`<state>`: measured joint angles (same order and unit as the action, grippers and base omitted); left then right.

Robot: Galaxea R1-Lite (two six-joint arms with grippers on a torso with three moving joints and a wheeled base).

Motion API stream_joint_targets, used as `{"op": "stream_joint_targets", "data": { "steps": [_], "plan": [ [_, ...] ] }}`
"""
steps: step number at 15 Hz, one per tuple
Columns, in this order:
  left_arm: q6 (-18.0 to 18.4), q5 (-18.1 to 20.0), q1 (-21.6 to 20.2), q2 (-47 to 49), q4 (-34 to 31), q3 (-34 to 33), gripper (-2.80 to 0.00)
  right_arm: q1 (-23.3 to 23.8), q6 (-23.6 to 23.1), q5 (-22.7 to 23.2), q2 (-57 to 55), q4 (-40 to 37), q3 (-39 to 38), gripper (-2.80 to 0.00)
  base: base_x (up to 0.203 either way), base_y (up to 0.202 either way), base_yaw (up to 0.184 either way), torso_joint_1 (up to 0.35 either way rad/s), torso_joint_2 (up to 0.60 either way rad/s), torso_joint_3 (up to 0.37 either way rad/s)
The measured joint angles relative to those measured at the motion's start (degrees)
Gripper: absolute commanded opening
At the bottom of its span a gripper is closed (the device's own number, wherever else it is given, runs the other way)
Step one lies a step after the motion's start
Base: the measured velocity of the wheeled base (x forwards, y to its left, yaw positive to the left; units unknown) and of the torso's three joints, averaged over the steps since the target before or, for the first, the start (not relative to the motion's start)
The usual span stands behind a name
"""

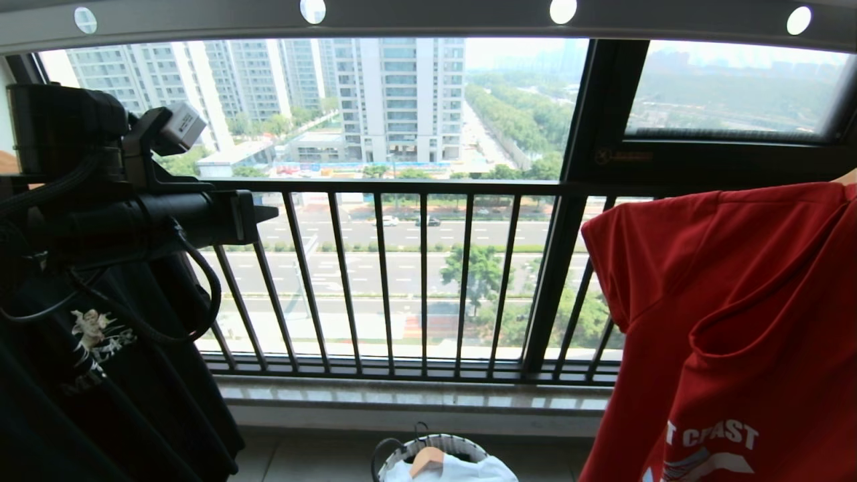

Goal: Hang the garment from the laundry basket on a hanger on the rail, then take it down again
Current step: Hang the clothes on the clothes rack

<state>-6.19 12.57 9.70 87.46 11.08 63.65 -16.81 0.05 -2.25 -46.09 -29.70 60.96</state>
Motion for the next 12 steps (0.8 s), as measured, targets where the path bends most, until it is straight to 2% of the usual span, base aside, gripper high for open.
{"op": "stream_joint_targets", "data": {
  "steps": [4, 8, 10, 12],
  "plan": [
    [0.0, -0.1, 0.0, 0.3, 0.0, 0.0, -2.80, -2.1, 0.0, 1.3, -3.0, 6.2, -2.4, -2.80, 0.000, 0.000, 0.000, 0.000, 0.00, 0.000],
    [0.0, -0.1, 0.0, 0.7, 0.1, 0.1, -2.80, -4.8, 1.8, 1.2, -5.2, 8.2, -2.7, -2.80, 0.000, 0.000, 0.000, 0.000, 0.00, 0.000],
    [0.0, -0.1, 0.0, 0.8, 0.1, 0.1, -2.80, -5.0, 2.8, -0.2, -5.8, 11.3, -2.7, -2.80, 0.000, 0.000, 0.000, 0.000, 0.00, 0.000],
    [0.0, -0.1, 0.0, 0.9, 0.1, 0.1, -2.80, -5.0, 2.8, -4.0, -6.2, 12.0, -2.5, -2.80, 0.000, 0.000, 0.000, 0.000, 0.00, 0.000]
  ]
}}
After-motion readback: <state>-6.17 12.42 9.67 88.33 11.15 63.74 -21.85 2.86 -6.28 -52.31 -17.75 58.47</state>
